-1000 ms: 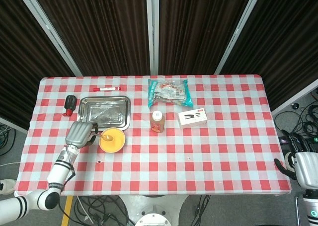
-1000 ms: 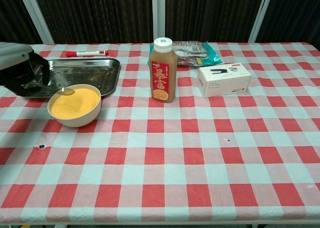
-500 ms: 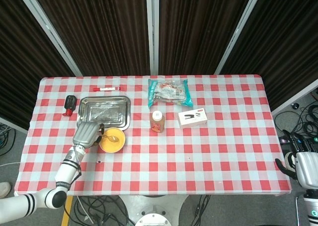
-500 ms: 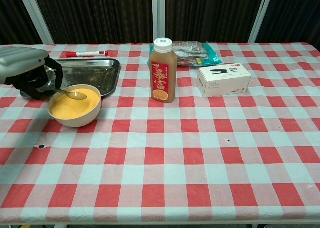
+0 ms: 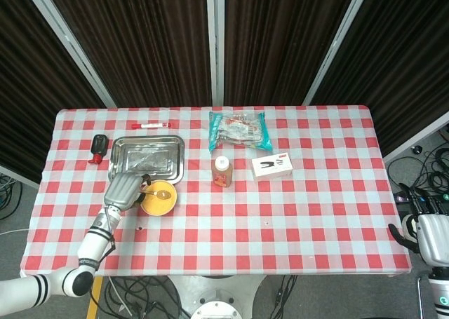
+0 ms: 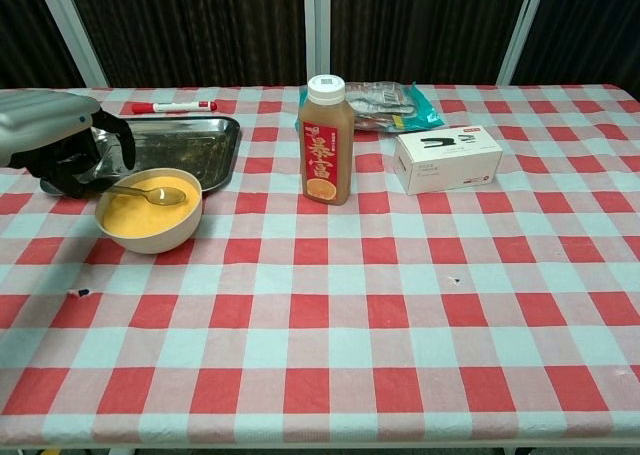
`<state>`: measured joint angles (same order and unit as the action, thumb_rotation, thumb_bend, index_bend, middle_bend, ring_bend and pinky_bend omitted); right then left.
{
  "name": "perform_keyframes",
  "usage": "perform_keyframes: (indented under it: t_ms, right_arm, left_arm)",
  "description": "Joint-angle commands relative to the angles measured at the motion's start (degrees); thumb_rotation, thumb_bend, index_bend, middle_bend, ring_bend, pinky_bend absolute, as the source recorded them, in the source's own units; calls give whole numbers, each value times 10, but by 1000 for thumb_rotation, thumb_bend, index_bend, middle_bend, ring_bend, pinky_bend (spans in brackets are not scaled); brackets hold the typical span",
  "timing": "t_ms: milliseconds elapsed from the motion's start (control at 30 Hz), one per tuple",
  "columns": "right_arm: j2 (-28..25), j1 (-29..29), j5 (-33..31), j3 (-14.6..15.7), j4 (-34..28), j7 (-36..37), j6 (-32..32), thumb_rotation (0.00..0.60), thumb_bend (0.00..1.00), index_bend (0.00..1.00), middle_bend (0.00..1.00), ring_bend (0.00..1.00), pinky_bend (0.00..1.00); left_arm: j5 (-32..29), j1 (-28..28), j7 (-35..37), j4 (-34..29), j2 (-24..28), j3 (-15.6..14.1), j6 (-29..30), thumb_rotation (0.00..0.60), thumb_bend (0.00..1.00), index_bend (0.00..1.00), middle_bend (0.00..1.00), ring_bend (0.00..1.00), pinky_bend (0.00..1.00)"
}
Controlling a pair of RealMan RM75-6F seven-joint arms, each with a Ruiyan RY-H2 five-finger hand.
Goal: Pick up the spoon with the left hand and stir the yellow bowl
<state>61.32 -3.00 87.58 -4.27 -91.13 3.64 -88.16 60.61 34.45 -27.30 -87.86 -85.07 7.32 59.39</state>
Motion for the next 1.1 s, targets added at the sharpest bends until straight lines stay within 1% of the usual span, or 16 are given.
perform_keyframes:
  t_ms: [33,167,500,1100]
  right_arm:
    - [0,0,1,0,1,1,0,600,193,103,272,131,217]
    - [0,3,0,1,4,6,-3,600,193,103,272,131,217]
    - [1,3,0,1,9,11,-3,600,193,103,272,131,217]
    - [2,3,-1,0,11,12,-2,600,193,103,278,131,223]
  left_arm:
    - [-12,8,-5,6,-3,3,-11,600,395,511,1000,992,1000]
    - [-36,17,-15,15,-10,6,-23,600,355,536,1000,993,1000]
    - [-67,22,-32,22,-15,3,-21,600,344,549,1000,995,1000]
    - [-80,28,-27,25,-14,-4,-25,600,354,577,1000,995,1000]
